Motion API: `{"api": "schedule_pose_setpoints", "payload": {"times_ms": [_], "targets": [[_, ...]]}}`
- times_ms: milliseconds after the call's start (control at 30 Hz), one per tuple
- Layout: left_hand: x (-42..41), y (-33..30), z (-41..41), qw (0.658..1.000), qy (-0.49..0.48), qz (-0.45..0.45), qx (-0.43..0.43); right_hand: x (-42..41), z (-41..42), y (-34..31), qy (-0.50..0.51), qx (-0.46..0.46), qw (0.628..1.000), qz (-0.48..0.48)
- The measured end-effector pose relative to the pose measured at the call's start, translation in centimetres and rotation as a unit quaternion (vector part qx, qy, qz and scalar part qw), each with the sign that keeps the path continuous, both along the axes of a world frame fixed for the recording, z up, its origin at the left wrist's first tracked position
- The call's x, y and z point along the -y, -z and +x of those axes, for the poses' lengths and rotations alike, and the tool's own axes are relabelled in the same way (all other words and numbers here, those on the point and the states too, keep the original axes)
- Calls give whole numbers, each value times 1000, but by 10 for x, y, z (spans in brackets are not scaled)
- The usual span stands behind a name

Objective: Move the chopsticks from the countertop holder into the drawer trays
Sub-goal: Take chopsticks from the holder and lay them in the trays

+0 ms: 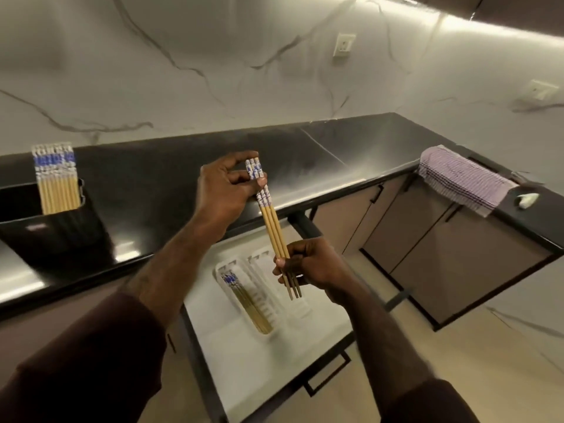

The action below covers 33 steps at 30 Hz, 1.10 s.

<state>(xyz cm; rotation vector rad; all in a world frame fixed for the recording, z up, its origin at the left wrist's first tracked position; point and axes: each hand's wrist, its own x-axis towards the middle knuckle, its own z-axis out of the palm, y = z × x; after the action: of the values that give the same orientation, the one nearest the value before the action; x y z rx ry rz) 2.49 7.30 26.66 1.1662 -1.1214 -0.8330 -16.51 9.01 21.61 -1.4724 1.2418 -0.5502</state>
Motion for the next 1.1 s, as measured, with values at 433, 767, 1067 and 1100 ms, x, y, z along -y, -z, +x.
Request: {"api": "schedule_pose_setpoints", "payload": {"times_ms": [433,767,1067,1100], "targets": [[68,147,-17,990,-54,122,42,74,0,142,6,-140,989,45],[101,258,-3,946,-105,224,211,98,25,235,-25,-287,954,76],[109,307,-6,891,-78,339,290,91,39,269,-31,-383,923,30],[110,312,-8,884,-74,348,304,90,39,271,-33,-390,920,29]]}}
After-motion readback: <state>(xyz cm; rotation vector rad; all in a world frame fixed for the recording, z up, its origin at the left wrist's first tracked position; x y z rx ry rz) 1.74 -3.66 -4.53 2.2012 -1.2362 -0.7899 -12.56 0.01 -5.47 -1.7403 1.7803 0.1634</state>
